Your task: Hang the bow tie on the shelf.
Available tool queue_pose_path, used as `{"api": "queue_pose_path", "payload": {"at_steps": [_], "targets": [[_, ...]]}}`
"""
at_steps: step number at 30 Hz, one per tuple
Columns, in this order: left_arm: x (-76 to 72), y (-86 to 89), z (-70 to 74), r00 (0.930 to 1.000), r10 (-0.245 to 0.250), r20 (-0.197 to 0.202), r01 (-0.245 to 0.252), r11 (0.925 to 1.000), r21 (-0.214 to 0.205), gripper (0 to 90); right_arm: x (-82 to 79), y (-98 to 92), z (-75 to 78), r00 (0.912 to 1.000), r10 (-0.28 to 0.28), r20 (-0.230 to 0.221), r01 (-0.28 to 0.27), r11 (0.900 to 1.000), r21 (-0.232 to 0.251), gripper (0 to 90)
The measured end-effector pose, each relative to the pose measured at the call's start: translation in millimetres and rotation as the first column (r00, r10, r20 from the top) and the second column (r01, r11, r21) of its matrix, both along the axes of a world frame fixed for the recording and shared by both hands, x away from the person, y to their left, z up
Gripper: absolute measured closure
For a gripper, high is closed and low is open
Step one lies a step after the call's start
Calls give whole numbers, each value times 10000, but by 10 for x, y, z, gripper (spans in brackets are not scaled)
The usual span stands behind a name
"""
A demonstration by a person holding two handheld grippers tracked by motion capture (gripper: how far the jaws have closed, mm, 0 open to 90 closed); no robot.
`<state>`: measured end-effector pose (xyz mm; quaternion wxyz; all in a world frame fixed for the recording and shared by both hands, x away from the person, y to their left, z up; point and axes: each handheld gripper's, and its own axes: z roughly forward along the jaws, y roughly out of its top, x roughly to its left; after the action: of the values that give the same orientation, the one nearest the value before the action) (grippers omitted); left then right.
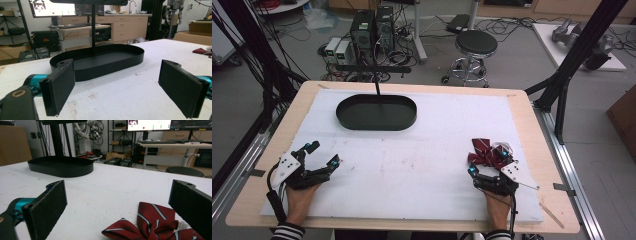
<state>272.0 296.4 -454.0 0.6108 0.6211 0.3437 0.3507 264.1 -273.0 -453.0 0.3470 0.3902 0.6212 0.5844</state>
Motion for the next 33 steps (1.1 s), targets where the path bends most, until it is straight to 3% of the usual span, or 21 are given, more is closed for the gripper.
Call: {"api": "queue_pose_path", "payload": {"at_steps": [11,23,33], "targets": [[7,-5,4,9999,38,-122,-37,10000,64,143,-22,1,-6,9997,-120,210,119,9999,23,7],[-12,-13,0,9999,108,73,-109,9999,96,143,-18,-4,-5,9998,-164,132,163,9998,97,7],[-1,-13,3,9999,114,-31,-114,9998,137,143,-8,-2,47,10000,-10,-41,10,10000,11,7]]}}
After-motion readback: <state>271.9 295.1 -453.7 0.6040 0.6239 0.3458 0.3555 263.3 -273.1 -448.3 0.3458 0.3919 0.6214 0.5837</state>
